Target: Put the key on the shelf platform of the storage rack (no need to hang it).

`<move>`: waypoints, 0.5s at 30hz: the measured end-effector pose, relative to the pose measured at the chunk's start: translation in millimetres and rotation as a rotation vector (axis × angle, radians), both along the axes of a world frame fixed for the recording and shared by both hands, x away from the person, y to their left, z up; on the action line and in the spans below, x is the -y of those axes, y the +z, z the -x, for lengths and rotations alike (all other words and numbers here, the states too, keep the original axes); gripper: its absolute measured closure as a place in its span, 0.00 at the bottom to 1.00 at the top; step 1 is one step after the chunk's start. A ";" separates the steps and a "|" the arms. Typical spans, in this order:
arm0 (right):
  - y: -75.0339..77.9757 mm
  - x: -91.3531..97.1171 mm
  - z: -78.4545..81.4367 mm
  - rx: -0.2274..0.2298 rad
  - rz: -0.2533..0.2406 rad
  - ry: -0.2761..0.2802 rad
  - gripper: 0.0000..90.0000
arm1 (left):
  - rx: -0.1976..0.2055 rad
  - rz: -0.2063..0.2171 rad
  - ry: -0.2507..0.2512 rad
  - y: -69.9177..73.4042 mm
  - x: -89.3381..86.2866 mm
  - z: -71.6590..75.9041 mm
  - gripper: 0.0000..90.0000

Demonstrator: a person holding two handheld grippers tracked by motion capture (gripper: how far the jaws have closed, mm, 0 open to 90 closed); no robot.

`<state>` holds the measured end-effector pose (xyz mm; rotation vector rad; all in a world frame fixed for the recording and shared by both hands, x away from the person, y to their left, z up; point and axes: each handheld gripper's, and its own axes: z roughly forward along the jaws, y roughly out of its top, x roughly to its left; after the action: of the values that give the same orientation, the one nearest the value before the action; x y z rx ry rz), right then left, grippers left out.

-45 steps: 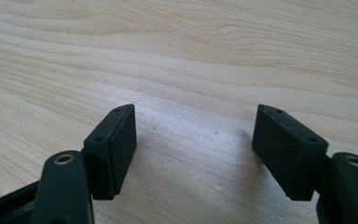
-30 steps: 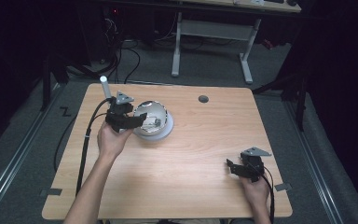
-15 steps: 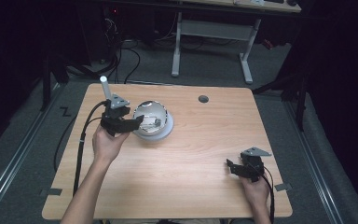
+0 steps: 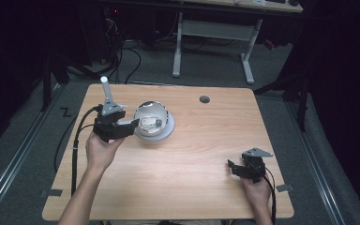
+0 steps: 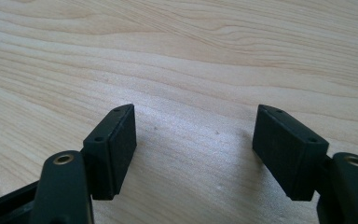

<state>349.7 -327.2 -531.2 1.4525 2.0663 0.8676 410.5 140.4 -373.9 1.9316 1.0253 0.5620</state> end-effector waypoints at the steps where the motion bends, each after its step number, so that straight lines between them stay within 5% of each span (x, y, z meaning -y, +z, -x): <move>1: 0.0 0.0 0.0 0.000 0.000 0.000 0.34 | 0.001 -0.003 -0.001 0.7 -1.3 1.7 0.44; 15: 0.0 0.0 0.0 0.000 0.000 0.001 0.34 | 0.006 0.009 0.021 -1.6 -17.7 18.0 0.44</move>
<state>349.7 -327.2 -531.2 1.4516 2.0673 0.8684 392.5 158.1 -375.5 1.9121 1.0436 0.5730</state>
